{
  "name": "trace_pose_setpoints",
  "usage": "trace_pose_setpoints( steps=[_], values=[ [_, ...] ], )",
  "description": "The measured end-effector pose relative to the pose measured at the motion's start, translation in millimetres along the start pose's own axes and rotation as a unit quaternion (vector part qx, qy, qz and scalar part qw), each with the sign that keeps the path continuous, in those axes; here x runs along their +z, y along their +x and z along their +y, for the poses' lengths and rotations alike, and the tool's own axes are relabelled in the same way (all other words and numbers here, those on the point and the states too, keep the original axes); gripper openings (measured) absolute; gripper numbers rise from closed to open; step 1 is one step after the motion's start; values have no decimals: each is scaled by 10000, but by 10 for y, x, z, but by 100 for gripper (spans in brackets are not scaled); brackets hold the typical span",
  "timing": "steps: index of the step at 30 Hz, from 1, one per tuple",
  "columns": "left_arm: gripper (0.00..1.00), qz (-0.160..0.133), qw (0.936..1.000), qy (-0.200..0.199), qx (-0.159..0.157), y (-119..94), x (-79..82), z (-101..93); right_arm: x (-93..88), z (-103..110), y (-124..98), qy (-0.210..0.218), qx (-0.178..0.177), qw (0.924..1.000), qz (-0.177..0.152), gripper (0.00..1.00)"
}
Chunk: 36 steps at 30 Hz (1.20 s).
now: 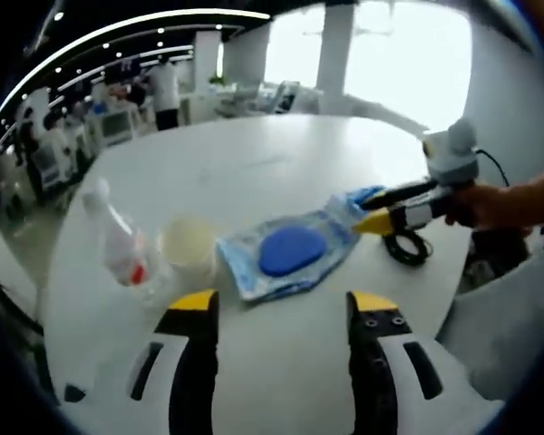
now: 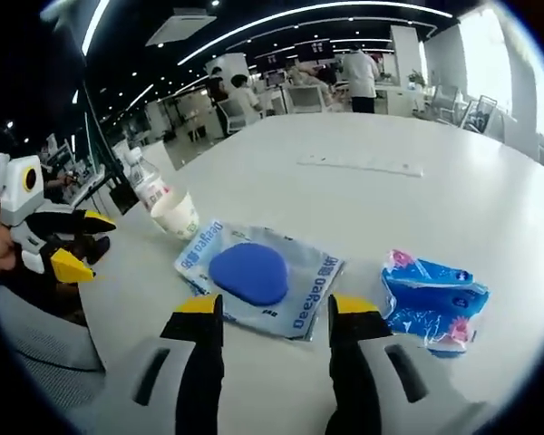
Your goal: Arrange the tabletop items into an orderly group along one side of the table until the central work area is clear of visible clutter.
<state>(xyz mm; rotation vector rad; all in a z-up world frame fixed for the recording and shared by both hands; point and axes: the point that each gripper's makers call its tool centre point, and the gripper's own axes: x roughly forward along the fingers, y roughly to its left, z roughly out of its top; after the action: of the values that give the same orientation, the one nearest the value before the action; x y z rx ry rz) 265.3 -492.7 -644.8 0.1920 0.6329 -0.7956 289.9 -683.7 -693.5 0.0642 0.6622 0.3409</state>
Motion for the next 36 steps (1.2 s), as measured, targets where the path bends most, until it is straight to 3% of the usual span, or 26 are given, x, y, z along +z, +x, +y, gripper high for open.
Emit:
trace_pose_setpoints(
  steps=[7,14,20,27,31,36],
  values=[
    [61,-78,9996,266,81,-247,-11,24,58,-52,-45,-603,67,9981,96,52],
    [67,-238,9997,74,89,-426,-6,67,129,-142,-111,-912,85,9957,167,52],
    [74,-389,9992,42,15,-508,-37,86,141,-269,-160,-1453,67,9886,380,52],
    [82,-342,9994,28,-41,-610,-143,101,108,-590,-187,-2208,-6,9713,883,49],
    [88,-343,9994,6,-44,-645,-191,110,94,-786,-177,-2742,-28,9538,1230,47],
    [91,-289,9995,87,-1,-678,-281,130,114,-929,-131,-3031,13,9423,1420,44]
  ],
)
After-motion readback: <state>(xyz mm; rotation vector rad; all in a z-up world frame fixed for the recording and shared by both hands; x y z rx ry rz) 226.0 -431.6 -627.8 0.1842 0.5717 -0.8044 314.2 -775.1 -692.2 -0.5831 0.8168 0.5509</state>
